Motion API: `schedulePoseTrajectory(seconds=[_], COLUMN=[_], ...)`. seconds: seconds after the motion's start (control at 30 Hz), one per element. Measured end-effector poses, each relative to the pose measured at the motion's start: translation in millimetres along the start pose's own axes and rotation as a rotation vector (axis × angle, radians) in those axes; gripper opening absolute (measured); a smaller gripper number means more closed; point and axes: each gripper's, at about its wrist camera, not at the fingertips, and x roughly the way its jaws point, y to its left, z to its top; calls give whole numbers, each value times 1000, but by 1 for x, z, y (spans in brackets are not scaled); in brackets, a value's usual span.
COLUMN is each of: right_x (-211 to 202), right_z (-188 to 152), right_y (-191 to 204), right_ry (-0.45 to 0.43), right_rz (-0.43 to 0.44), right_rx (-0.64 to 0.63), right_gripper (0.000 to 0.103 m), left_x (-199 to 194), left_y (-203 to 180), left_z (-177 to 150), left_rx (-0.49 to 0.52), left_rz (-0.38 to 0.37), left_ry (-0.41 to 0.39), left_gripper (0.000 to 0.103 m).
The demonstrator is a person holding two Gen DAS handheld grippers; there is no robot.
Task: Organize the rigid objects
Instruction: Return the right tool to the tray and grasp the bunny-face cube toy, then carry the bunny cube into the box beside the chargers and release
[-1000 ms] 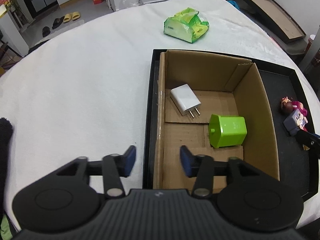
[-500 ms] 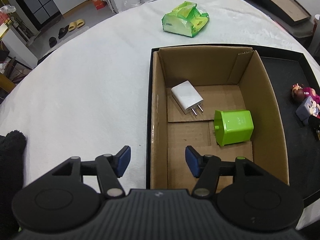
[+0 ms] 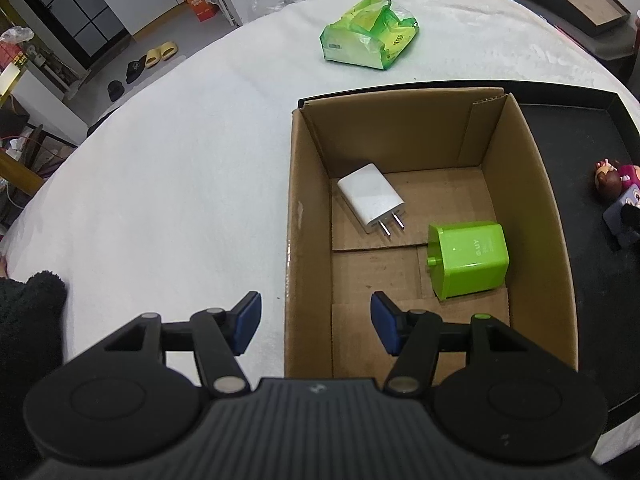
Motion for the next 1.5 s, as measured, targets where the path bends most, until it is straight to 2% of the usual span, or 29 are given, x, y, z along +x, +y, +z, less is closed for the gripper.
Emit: schedulePoseTrajectory(seconds=[0.07,0.13,0.17,0.3,0.57,0.7,1.0,1.43,1.5], right_x=[1,2,3,-2,-18,-27,-53,-80,-85], right_z=[1,1,1,0,-3,-2,11,26,28], right_y=[1,3,4,9,21,28,46,86,94], right_ry=[1,5,13,9,-3,-17,-58,-100,-107], right_rz=[4,29,45,55,57,55,48,65,74], right_rx=[-7,-17,-24,-52,-92,-100,-131,-195,-206], right_gripper=[71,62,53,46,44,44,44,44,44], left_x=[0,0,-1,-2,-5,-2,-2,-3,-2], left_y=[-3,-6,-7,-8,-5,-1,9,29,32], left_z=[0,0,0,0,-2,-3,-6,-10,-11], left_rx=[10,22,26,30,22,10,-14,-70,-85], left_rz=[10,20,22,24,7,19,-6,-89,-110], left_ry=[1,2,1,-6,-19,0,9,-13,-10], left_gripper=[59,59,59,59,59,59,59,59,56])
